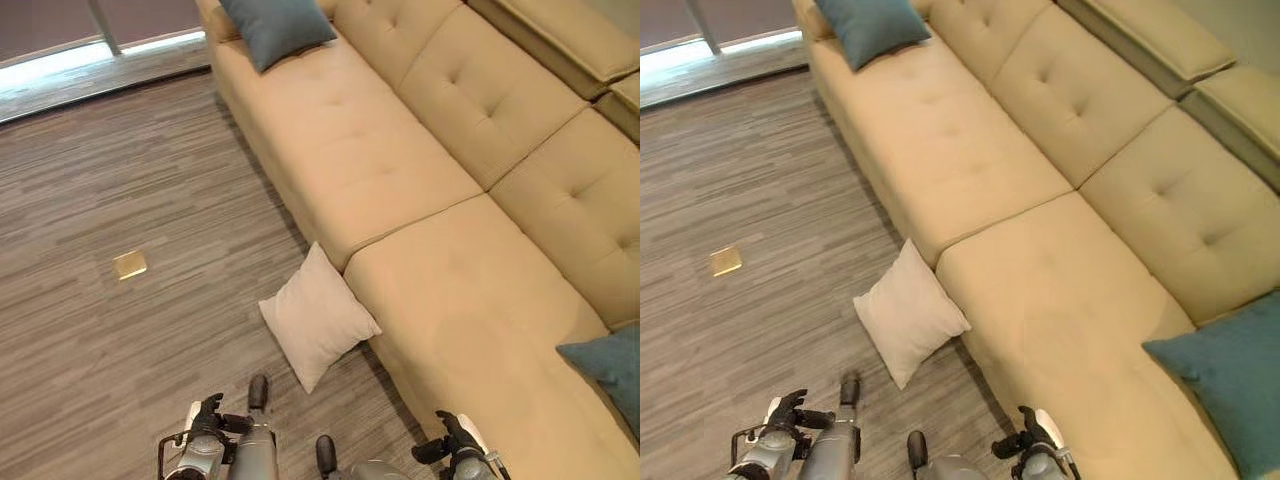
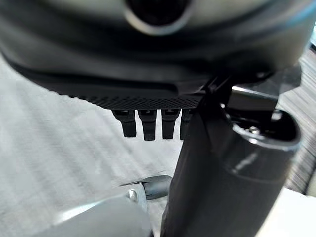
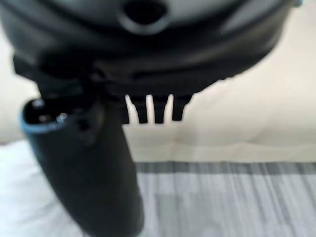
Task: Pick up all the scattered cushions and arrange them neatly on the sofa.
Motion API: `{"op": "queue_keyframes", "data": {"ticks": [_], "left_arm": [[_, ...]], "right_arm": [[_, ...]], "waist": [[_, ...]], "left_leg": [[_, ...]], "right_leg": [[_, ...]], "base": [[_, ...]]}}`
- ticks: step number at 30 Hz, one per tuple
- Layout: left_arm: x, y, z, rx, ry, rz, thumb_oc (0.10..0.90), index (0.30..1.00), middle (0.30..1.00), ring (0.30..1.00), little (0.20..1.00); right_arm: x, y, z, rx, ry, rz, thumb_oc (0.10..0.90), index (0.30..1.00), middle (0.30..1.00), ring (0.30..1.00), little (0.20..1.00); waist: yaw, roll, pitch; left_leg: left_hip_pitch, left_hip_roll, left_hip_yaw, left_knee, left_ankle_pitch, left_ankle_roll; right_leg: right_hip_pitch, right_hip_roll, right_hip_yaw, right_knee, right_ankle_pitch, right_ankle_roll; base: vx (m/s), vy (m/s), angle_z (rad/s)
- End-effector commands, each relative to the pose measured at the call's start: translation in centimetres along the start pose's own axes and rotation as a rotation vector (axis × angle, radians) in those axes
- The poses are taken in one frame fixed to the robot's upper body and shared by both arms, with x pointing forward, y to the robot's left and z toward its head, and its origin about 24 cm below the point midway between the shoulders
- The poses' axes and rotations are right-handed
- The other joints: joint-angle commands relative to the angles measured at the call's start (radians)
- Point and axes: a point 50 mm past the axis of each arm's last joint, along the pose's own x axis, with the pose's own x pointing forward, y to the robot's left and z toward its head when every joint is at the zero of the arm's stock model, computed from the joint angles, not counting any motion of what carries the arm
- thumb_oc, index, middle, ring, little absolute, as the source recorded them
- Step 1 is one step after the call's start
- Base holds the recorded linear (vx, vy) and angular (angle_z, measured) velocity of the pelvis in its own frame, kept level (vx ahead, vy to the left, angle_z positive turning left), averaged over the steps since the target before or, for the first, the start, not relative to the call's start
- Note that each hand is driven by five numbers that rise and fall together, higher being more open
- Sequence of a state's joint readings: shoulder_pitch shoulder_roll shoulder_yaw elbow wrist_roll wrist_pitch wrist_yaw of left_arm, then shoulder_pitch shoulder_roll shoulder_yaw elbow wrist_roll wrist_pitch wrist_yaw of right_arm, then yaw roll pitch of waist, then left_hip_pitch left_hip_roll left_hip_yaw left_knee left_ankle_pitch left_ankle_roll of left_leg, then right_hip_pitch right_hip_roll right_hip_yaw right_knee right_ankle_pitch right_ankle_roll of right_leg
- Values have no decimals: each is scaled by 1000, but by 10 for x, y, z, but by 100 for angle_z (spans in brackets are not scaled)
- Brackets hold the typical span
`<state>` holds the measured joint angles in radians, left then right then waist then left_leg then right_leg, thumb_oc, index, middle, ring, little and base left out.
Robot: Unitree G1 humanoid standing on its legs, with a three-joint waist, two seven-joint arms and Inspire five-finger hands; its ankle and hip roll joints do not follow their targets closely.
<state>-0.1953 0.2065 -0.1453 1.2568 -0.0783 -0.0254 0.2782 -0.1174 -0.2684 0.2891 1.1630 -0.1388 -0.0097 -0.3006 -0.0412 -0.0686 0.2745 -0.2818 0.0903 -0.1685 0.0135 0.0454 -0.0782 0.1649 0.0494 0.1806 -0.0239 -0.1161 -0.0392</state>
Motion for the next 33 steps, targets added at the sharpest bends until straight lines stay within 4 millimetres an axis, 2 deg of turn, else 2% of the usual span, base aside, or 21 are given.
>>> {"op": "queue_keyframes", "data": {"ticks": [1, 4, 7, 8, 9, 10, 11, 12, 13, 14, 15, 17, 18, 20, 21, 23, 25, 27, 29, 32, 33], "left_arm": [[-12, -5, -53, 91, 151, 0, 800, 900, 900, 900, 900], [-11, 4, -56, 139, 154, 13, 800, 900, 900, 900, 900], [-8, 11, -52, 135, 147, 33, 800, 900, 900, 900, 900], [-4, 21, -44, 109, 133, 69, 800, 900, 900, 900, 900], [-4, 21, -44, 109, 133, 69, 800, 900, 900, 900, 900], [-2, 26, -40, 99, 122, 86, 800, 900, 900, 900, 900], [1, 36, -29, 77, 97, 115, 800, 900, 900, 900, 900], [1, 36, -29, 77, 97, 115, 800, 900, 900, 900, 900], [4, 45, -16, 75, 49, 156, 800, 900, 900, 900, 900], [4, 45, -16, 75, 49, 156, 800, 900, 900, 900, 900], [7, 52, -4, 60, 7, 184, 800, 900, 900, 900, 900], [11, 70, 32, -4, -98, 254, 800, 900, 900, 900, 900], [9, 82, 70, -44, -232, 311, 800, 900, 900, 900, 900], [6, 98, 107, -136, -336, 356, 800, 900, 900, 900, 900], [6, 98, 107, -137, -337, 357, 800, 900, 900, 900, 900], [2, 118, 127, -243, -398, 352, 800, 900, 900, 900, 900], [-13, 165, 170, -341, -516, 453, 800, 900, 900, 900, 900], [-28, 187, 197, -362, -605, 510, 800, 900, 900, 900, 900], [-44, 205, 225, -407, -693, 553, 800, 900, 900, 900, 900], [-69, 216, 263, -548, -828, 537, 800, 900, 900, 900, 900], [-70, 217, 264, -550, -830, 537, 800, 900, 900, 900, 900]], "right_arm": [[-4, -3, -18, 4, 30, -27, 800, 900, 900, 900, 900], [-7, 7, -18, 11, 37, 5, 800, 900, 900, 900, 900], [-7, 10, -14, 22, 29, 18, 800, 900, 900, 900, 900], [-3, 5, 1, 58, -16, -3, 800, 900, 900, 900, 900], [-3, 5, 1, 58, -16, -3, 800, 900, 900, 900, 900], [-2, 1, 11, 82, -51, -21, 800, 900, 900, 900, 900], [1, -12, 32, 141, -130, -68, 800, 900, 900, 900, 900], [1, -12, 32, 141, -130, -68, 800, 900, 900, 900, 900], [3, -27, 52, 156, -203, -116, 800, 900, 900, 900, 900], [3, -27, 52, 156, -203, -116, 800, 900, 900, 900, 900], [4, -38, 67, 163, -260, -150, 800, 900, 900, 900, 900], [3, -58, 95, 185, -365, -208, 800, 900, 900, 900, 900], [-1, -77, 116, 190, -459, -260, 800, 900, 900, 900, 900], [-5, -94, 140, 191, -533, -299, 800, 900, 900, 900, 900], [-5, -94, 141, 191, -535, -299, 800, 900, 900, 900, 900], [-11, -106, 162, 174, -616, -308, 800, 900, 900, 900, 900], [-16, -118, 187, 173, -676, -321, 800, 900, 900, 900, 900], [-23, -123, 204, 177, -728, -328, 800, 900, 900, 900, 900], [-29, -128, 218, 206, -772, -341, 800, 900, 900, 900, 900], [-32, -131, 233, 307, -782, -337, 800, 900, 900, 900, 900], [-33, -132, 234, 309, -784, -338, 800, 900, 900, 900, 900]], "waist": [[14, -8, -51], [3, -28, -73], [1, -32, -69], [-1, -31, -45], [0, -32, -45], [-3, -27, -32], [-2, -17, -16], [-3, -17, -16], [18, -17, 1], [18, -17, 2], [31, -16, 12], [37, -33, 47], [48, -41, 75], [44, -41, 98], [44, -41, 97], [44, -40, 100], [31, -37, 130], [22, -40, 150], [10, -41, 170], [-2, -37, 189], [-2, -37, 188]], "left_leg": [[24, 13, 20, -1, 57, -9], [66, -24, 67, -5, 31, 28], [91, -38, 100, -6, 3, 55], [103, -38, 146, 3, -17, 73], [101, -39, 147, 4, -17, 73], [105, -28, 168, 7, -23, 75], [102, -16, 208, 12, -39, 76], [102, -16, 206, 13, -40, 76], [88, -7, 256, 25, -52, 70], [89, -7, 256, 25, -52, 70], [69, 1, 273, 31, -56, 66], [8, -4, 290, 82, -82, 51], [-70, -26, 303, 118, -81, 43], [-119, -29, 297, 120, -67, 40], [-121, -28, 297, 121, -67, 40], [-159, -24, 306, 119, -56, 33], [-215, -11, 307, 141, -44, 20], [-258, -4, 304, 157, -40, 13], [-312, 1, 302, 182, -39, 9], [-404, 9, 293, 218, -39, 7], [-409, 9, 293, 221, -40, 7]], "right_leg": [[-84, -38, -55, 190, -93, 71], [-123, -83, -18, 242, -66, 117], [-177, -113, -12, 326, -32, 143], [-272, -159, -57, 451, 84, 167], [-274, -159, -56, 454, 83, 167], [-315, -180, -97, 492, 103, 169], [-344, -236, -211, 475, 89, 151], [-343, -236, -213, 474, 89, 151], [-326, -304, -349, 379, 76, 145], [-325, -304, -349, 378, 76, 145], [-331, -320, -405, 331, 73, 143], [-341, -307, -434, 245, 55, 162], [-344, -299, -424, 161, 77, 180], [-414, -284, -381, 179, 96, 176], [-418, -283, -380, 180, 96, 176], [-452, -284, -386, 156, 116, 178], [-514, -277, -380, 167, 117, 174], [-561, -280, -376, 178, 116, 171], [-624, -277, -366, 200, 116, 169], [-721, -278, -352, 246, 110, 164], [-727, -279, -352, 249, 109, 164]], "base": [[256, 334, -56], [231, 319, -34], [120, 296, -45], [14, 262, -46], [-39, 228, -78], [-48, 196, -68], [-46, 196, -58], [-101, 216, -45], [-73, 87, -49], [-141, 103, -89], [-74, 5, -78], [-215, -23, -58], [-294, -22, -37], [-158, -11, -15], [-55, -16, -11], [-50, -18, -35], [-80, -48, -31], [-74, -54, -12], [-67, -69, -4], [-51, -36, -1], [-49, -24, 1]]}}
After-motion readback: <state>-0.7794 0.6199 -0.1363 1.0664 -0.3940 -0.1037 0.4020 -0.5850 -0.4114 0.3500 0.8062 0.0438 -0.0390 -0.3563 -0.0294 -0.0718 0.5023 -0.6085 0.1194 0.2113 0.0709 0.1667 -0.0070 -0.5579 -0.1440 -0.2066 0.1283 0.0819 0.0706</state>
